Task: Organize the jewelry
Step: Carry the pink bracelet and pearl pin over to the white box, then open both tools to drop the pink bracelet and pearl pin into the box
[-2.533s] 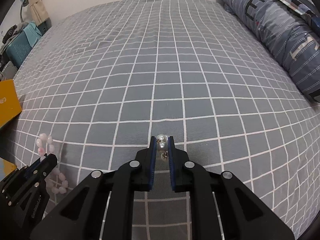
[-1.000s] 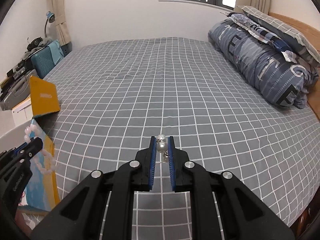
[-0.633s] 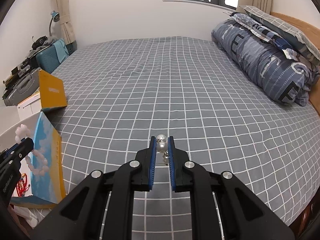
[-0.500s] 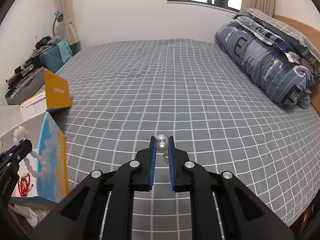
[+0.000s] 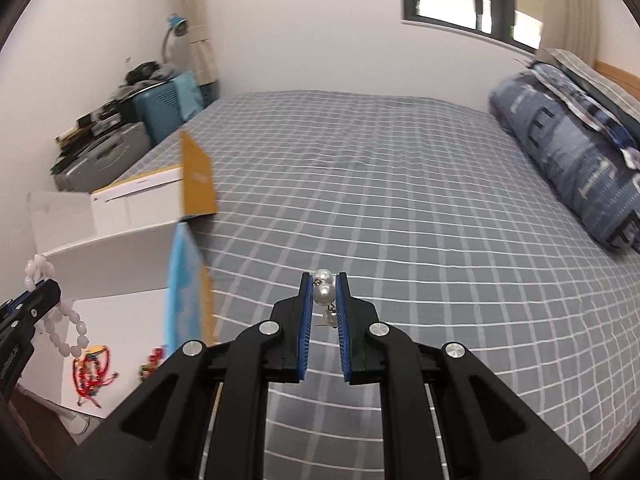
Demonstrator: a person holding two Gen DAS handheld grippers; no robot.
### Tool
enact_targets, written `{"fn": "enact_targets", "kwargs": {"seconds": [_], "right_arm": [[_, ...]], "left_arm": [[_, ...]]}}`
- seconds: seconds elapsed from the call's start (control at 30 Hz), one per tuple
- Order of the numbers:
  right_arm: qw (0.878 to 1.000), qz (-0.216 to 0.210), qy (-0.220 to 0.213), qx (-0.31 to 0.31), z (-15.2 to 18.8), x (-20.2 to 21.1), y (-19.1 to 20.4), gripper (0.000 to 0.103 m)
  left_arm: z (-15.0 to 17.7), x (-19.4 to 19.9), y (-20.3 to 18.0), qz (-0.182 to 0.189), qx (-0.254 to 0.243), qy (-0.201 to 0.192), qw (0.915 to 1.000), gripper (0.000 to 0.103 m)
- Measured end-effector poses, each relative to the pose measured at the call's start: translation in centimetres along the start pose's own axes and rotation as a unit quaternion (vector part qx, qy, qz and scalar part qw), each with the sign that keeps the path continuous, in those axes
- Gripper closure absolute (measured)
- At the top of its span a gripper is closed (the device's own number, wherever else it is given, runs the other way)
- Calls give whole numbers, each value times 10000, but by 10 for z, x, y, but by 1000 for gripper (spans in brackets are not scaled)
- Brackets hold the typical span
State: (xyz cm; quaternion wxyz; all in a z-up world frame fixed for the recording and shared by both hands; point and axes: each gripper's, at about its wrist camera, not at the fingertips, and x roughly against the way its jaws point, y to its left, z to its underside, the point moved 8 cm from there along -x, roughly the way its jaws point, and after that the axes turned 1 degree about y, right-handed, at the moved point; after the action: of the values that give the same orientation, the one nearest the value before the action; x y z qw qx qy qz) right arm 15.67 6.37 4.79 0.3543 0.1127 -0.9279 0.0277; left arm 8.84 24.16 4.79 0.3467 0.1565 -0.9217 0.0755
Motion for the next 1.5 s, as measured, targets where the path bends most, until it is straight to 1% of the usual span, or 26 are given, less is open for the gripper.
{"fn": "enact_targets", "kwargs": {"seconds": [0.2,0.3,0.4,0.5,0.53,0.6,0.67,0.8,0.97,1.17,1.27,1.3,1.37,1.4,1.43,1.47,1.5], "right_arm": [[9986,-395,-12,351,6,-3,69,92],[9967,-582,-13,569,11,-4,107,92],[9939,-759,58,793,18,-11,144,92],[9917,-849,149,957,25,-18,166,92],[9902,-930,245,1008,30,-23,176,92],[9881,-1060,403,1040,37,-32,186,92],[9861,-1132,621,1044,46,-44,195,92],[9851,-1052,841,1073,56,-58,202,92],[9846,-1019,961,1051,61,-65,205,92],[9840,-965,1029,1086,63,-68,206,92],[9836,-1017,1020,1084,62,-67,206,92],[9836,-1011,1012,1097,62,-66,206,90],[9838,-1018,999,1089,61,-65,206,81],[9839,-1053,980,1060,60,-64,205,74],[9843,-1102,919,1025,59,-62,205,67],[9851,-1106,845,1006,57,-59,205,61],[9863,-1084,766,978,54,-57,204,47]], "left_arm": [[5,-13,61,-339,288,159,9989,93],[9,-19,85,-471,393,234,9978,93],[15,-26,107,-577,476,337,9966,93],[21,-34,125,-677,546,478,9951,93],[23,-38,130,-714,566,532,9944,93],[29,-47,141,-784,596,716,9926,93],[36,-57,147,-739,682,905,9908,93],[47,-72,152,-722,687,1155,9883,93],[54,-82,155,-680,712,1313,9864,93],[54,-81,154,-700,693,1332,9862,93],[54,-81,154,-705,689,1353,9859,91],[55,-80,154,-713,706,1357,9856,91],[54,-78,155,-772,672,1340,9857,88],[53,-76,154,-809,644,1326,9858,78],[52,-74,154,-832,628,1295,9861,70],[50,-69,154,-861,615,1201,9871,60],[48,-65,154,-872,599,1137,9879,59]]}}
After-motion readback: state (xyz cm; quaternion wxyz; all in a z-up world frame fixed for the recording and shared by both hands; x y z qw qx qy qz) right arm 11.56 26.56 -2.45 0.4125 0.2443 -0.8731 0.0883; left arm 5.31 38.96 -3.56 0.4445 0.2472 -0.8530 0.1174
